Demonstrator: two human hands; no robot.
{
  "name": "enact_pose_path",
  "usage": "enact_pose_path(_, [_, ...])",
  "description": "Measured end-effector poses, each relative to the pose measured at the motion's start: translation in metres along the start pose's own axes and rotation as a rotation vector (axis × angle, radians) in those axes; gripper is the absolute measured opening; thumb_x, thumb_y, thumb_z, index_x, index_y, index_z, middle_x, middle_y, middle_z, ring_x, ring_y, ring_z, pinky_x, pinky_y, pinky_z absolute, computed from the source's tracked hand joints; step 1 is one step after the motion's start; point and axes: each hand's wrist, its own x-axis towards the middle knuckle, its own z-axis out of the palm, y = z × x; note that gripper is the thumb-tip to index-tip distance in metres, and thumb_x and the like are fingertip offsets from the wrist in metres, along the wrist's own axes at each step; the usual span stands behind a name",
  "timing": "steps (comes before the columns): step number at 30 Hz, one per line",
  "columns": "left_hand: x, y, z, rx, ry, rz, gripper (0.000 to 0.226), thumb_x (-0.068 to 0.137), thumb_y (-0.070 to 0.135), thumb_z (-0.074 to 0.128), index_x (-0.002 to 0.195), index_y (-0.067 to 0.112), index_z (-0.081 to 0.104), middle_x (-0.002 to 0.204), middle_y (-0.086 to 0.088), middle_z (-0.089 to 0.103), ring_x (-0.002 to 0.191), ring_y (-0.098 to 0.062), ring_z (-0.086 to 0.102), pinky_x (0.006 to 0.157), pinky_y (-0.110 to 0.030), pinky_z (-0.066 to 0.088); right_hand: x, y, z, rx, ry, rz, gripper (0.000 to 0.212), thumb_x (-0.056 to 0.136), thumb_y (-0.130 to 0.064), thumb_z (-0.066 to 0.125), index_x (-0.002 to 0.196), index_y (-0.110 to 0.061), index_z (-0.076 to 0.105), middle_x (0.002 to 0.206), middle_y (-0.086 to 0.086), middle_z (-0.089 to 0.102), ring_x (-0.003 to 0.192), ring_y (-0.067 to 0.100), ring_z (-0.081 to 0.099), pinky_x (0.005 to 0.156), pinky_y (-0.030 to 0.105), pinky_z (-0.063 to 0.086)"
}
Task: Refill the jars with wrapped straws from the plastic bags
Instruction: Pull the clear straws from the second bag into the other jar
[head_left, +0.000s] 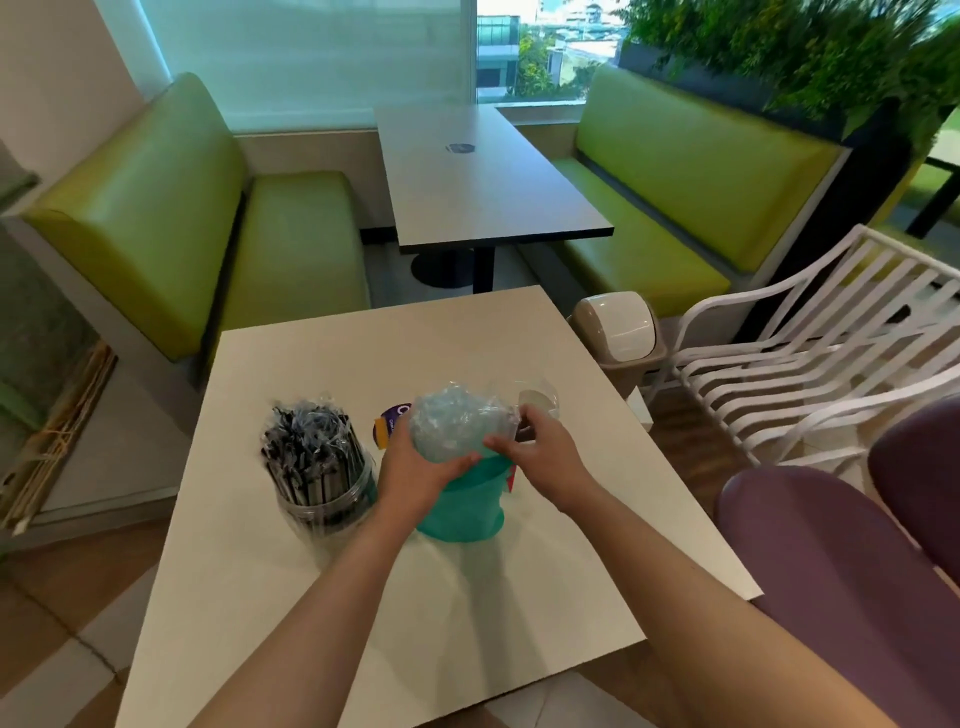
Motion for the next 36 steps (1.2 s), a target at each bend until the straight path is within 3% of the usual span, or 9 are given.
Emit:
enact_pose_path(3, [-0.001, -0.001, 0.001, -0.019, 0.054, -0.002, 0.088, 0.057, 0.026, 0.095, 0.126, 0.031, 0.040, 0.120, 0.006, 0.053, 0.113, -0.016, 0.053, 0.094, -0.033, 0.048, 0.006, -0.002, 0.004, -0.009, -0.062, -0.010, 0.023, 0.088, -0.017, 0.069, 0.109, -0.011, 0.061, 0.100, 0.001, 0.065, 0.091, 0.011, 0.059, 0.062, 0.010, 0.048])
enact_pose_path(6, [0.002, -0.005, -0.001, -0.011, 0.097, 0.003, 0.094, 0.055, 0.029, 0.095, 0.132, 0.027, 0.041, 0.127, 0.001, 0.051, 0.115, -0.017, 0.052, 0.092, -0.031, 0.046, 0.008, -0.001, 0.010, 0.001, -0.083, -0.010, 0.021, 0.089, -0.015, 0.067, 0.108, -0.011, 0.059, 0.101, 0.002, 0.065, 0.095, 0.014, 0.059, 0.064, 0.011, 0.049])
enact_pose_path(14, [0.012, -0.007, -0.005, 0.038, 0.075, 0.012, 0.108, 0.047, 0.035, 0.097, 0.137, 0.020, 0.039, 0.125, 0.005, 0.046, 0.118, -0.014, 0.046, 0.095, -0.028, 0.040, 0.010, -0.004, 0.022, -0.029, 0.008, -0.014, 0.017, 0.086, -0.019, 0.072, 0.097, -0.013, 0.060, 0.091, -0.003, 0.065, 0.084, 0.011, 0.058, 0.063, 0.011, 0.046])
enact_pose_path(21, [0.021, -0.009, -0.008, 0.067, 0.115, 0.024, 0.107, 0.049, 0.044, 0.094, 0.138, 0.020, 0.039, 0.129, 0.001, 0.048, 0.119, -0.017, 0.047, 0.096, -0.029, 0.041, 0.014, -0.008, 0.025, 0.000, -0.018, 0.035, 0.016, 0.090, -0.018, 0.065, 0.104, -0.014, 0.056, 0.099, 0.003, 0.065, 0.094, 0.020, 0.062, 0.083, 0.035, 0.053])
enact_pose_path(26, [0.023, -0.002, -0.008, 0.055, 0.098, 0.050, 0.099, 0.058, 0.043, 0.091, 0.139, 0.018, 0.040, 0.124, 0.006, 0.047, 0.114, -0.011, 0.045, 0.089, -0.022, 0.038, 0.009, -0.013, 0.031, -0.031, -0.014, 0.045, 0.023, 0.087, -0.026, 0.071, 0.103, -0.017, 0.057, 0.100, 0.004, 0.065, 0.094, 0.021, 0.063, 0.078, 0.031, 0.056])
enact_pose_path(30, [0.026, -0.001, -0.009, 0.029, 0.111, 0.038, 0.095, 0.060, 0.038, 0.092, 0.138, 0.017, 0.041, 0.122, 0.006, 0.048, 0.112, -0.011, 0.046, 0.088, -0.023, 0.038, 0.009, -0.013, 0.037, -0.081, 0.043, 0.004, 0.011, 0.092, -0.029, 0.064, 0.102, -0.026, 0.063, 0.098, -0.004, 0.066, 0.096, 0.017, 0.061, 0.079, 0.026, 0.052])
enact_pose_path(32, [0.029, -0.002, -0.008, 0.035, 0.123, 0.035, 0.094, 0.061, 0.034, 0.092, 0.138, 0.017, 0.041, 0.125, 0.003, 0.050, 0.115, -0.014, 0.048, 0.090, -0.026, 0.040, 0.012, -0.013, 0.039, -0.142, 0.077, -0.030, 0.013, 0.093, -0.040, 0.059, 0.103, -0.033, 0.062, 0.103, -0.003, 0.062, 0.096, 0.014, 0.061, 0.081, 0.026, 0.051])
enact_pose_path(34, [0.032, -0.002, -0.007, 0.054, 0.135, 0.039, 0.094, 0.060, 0.033, 0.092, 0.138, 0.016, 0.041, 0.128, 0.000, 0.051, 0.119, -0.019, 0.048, 0.096, -0.032, 0.043, 0.014, -0.014, 0.039, -0.173, 0.088, -0.043, 0.033, 0.086, -0.062, 0.051, 0.107, -0.038, 0.060, 0.106, 0.000, 0.059, 0.094, 0.013, 0.062, 0.086, 0.037, 0.055])
enact_pose_path(36, [0.035, -0.001, -0.005, 0.079, 0.147, 0.041, 0.095, 0.060, 0.035, 0.092, 0.138, 0.016, 0.041, 0.131, -0.002, 0.051, 0.121, -0.020, 0.048, 0.100, -0.037, 0.044, 0.016, -0.016, 0.037, -0.170, 0.086, -0.048, 0.043, 0.082, -0.071, 0.042, 0.110, -0.040, 0.055, 0.108, 0.000, 0.059, 0.096, 0.013, 0.063, 0.087, 0.043, 0.055])
